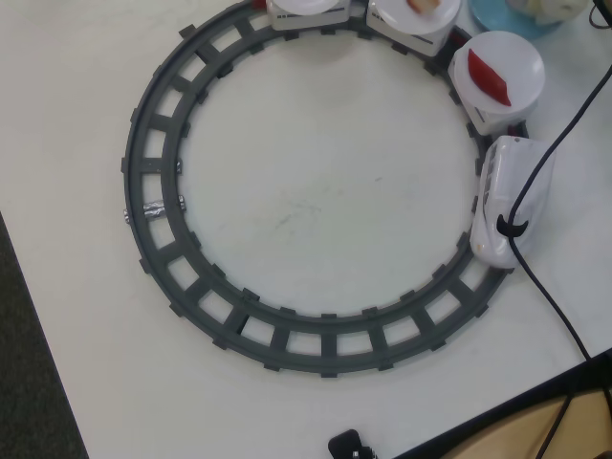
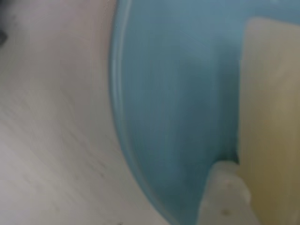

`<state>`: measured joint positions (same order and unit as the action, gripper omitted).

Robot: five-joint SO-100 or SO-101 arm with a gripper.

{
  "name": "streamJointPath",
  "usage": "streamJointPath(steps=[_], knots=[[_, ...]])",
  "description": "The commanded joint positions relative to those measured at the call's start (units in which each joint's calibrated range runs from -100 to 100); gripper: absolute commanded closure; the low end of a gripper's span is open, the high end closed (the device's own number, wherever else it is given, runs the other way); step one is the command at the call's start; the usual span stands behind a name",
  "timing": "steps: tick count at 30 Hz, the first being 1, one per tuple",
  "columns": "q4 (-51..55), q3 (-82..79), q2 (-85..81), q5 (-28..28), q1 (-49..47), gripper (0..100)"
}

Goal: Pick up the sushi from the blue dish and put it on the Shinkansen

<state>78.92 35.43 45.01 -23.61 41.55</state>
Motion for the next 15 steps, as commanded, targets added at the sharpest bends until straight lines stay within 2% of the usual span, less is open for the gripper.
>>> streamJointPath(steps=[1, 7, 15], knots=[[0.1, 1.0, -1.5, 0.3, 0.1, 98], [3.6, -1.9, -12.1, 0.3, 1.8, 98], [10.8, -10.9, -36.8, 0.3, 6.7, 98]])
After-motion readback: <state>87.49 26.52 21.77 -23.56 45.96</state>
